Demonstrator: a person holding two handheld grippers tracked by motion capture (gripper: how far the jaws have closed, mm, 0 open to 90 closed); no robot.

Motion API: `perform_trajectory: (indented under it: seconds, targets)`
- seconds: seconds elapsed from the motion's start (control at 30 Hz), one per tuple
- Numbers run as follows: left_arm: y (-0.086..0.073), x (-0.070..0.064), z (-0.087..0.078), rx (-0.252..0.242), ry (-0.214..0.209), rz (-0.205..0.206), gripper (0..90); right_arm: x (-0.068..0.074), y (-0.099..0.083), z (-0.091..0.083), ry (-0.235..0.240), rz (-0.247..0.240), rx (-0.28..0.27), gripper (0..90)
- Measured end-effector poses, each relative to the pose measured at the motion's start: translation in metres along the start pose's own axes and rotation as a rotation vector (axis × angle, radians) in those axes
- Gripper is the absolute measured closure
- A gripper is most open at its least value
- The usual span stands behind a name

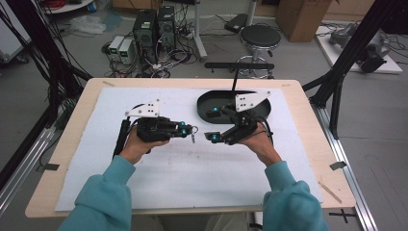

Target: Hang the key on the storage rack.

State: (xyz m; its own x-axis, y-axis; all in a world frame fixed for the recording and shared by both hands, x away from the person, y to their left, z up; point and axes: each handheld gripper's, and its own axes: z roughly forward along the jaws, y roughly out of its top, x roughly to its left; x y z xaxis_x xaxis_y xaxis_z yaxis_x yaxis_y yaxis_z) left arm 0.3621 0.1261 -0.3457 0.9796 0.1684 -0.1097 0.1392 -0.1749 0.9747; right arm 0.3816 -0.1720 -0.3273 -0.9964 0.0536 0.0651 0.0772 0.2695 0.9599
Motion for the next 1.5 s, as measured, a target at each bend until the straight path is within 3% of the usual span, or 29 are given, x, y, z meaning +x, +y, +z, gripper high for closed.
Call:
perform_trajectory:
  seconds: [0.3, 0.43, 0.63, 1.1, 1.37, 1.5]
  targets:
    - [0.001, -0.002, 0.002, -0.007, -0.003, 0.007, 88.5, -0.003, -0.002, 0.007, 0.027, 0.007, 0.006, 37.2]
    - [0.002, -0.004, 0.003, -0.008, -0.005, 0.014, 88.5, -0.003, -0.002, 0.012, 0.063, -0.011, 0.023, 46.3]
    - [0.002, -0.005, 0.004, -0.011, -0.005, 0.022, 88.5, -0.004, -0.003, 0.014, 0.097, 0.008, 0.026, 57.1]
    - [0.001, -0.004, 0.004, -0.009, -0.003, 0.025, 88.5, -0.004, -0.004, 0.018, 0.115, -0.013, 0.032, 73.9]
    - [0.002, -0.005, 0.004, -0.008, -0.013, 0.033, 88.5, -0.005, -0.003, 0.018, 0.097, -0.032, 0.033, 85.0]
    - [0.002, -0.006, 0.004, -0.009, -0.015, 0.041, 88.5, -0.004, -0.003, 0.017, 0.1, -0.012, 0.035, 87.8]
